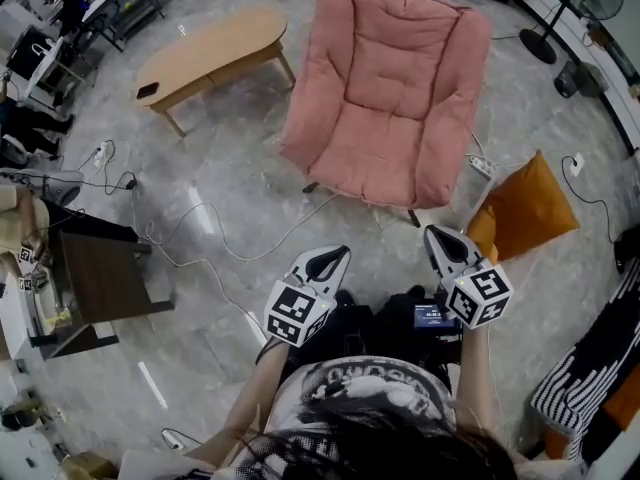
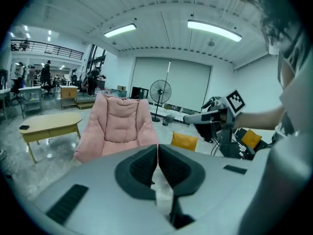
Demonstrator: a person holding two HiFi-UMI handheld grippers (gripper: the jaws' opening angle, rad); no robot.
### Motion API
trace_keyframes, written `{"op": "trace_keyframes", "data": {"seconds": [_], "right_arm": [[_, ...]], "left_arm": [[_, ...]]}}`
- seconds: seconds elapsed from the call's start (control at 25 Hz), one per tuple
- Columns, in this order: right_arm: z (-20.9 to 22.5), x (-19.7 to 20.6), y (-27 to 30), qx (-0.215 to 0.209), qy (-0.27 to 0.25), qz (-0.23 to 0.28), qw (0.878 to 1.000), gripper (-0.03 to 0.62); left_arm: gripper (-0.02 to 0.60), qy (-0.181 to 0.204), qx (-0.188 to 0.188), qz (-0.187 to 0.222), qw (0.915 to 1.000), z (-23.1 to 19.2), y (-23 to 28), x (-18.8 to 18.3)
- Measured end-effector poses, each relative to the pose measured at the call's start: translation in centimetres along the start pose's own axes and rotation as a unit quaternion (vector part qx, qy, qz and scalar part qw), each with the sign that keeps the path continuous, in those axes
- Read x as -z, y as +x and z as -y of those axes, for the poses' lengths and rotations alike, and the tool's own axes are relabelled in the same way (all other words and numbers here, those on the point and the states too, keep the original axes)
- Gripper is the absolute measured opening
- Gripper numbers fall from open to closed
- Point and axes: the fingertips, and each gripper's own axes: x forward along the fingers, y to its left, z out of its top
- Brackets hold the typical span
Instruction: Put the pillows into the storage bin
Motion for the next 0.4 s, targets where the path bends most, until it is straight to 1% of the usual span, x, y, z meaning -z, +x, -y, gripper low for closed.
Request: {"op": "trace_keyframes", "data": {"seconds": [0.4], "right_arm": [[-2.0,-0.1,1.1,0.010,-0.002,0.007,1.000,-0.003]], "left_arm": [[0.017,-0.004,-0.013,-0.006,0.9999,-2.4,-3.1,2.0]]}}
